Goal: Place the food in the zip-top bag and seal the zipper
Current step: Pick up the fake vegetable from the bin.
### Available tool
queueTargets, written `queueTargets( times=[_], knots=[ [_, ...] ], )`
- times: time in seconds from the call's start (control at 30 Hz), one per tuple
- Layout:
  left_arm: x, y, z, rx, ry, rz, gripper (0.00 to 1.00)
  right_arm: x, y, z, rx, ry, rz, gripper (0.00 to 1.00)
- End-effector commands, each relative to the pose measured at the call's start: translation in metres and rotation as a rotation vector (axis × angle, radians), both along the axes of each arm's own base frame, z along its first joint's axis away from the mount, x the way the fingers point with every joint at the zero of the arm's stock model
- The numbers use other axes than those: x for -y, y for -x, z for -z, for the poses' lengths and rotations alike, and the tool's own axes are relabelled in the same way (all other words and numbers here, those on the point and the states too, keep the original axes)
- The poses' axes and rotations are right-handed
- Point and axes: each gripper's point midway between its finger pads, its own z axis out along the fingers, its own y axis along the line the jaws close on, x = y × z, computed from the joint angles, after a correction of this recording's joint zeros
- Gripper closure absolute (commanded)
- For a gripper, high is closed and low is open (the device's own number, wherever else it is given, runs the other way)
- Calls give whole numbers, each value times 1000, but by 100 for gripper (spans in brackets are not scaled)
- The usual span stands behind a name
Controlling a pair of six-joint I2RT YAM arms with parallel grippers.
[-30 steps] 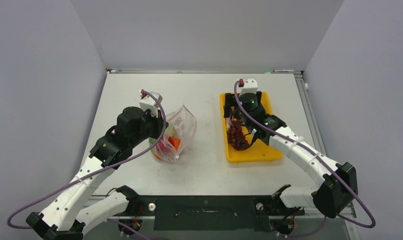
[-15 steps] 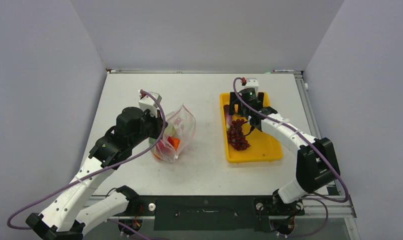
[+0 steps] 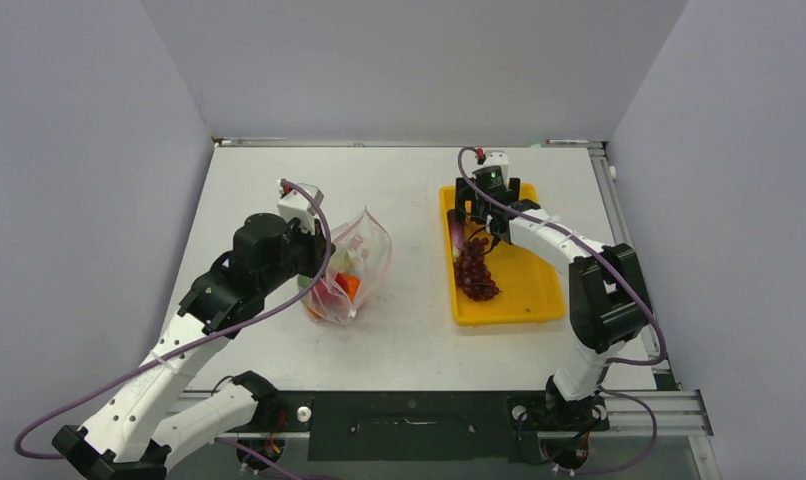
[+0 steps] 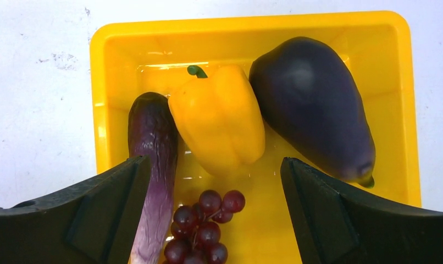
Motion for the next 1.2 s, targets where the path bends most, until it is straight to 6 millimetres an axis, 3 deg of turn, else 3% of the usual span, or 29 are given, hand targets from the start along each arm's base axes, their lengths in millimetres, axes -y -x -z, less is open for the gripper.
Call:
queueTargets(
  times=[0.0,0.47,0.73,0.83,0.97,1.17],
  knots=[
    [2,-7,-8,36,11,0,100,-2,-27,-16,64,-4,3,9],
    [2,-8,-5,26,2,-2,100,-1,-55,13,18,32,4,13],
    [1,-8,-4,24,2,-1,100,-5,-60,28,-14,36,-6,17],
    [1,-8,-5,26,3,-2,100,-5,-60,32,-24,44,-7,23],
    [1,-7,-5,26,4,-2,100,-5,-58,34,-34,47,-11,45],
    [1,-7,-6,30,8,-3,100,-3,-55,16,-11,45,-5,65]
  ],
)
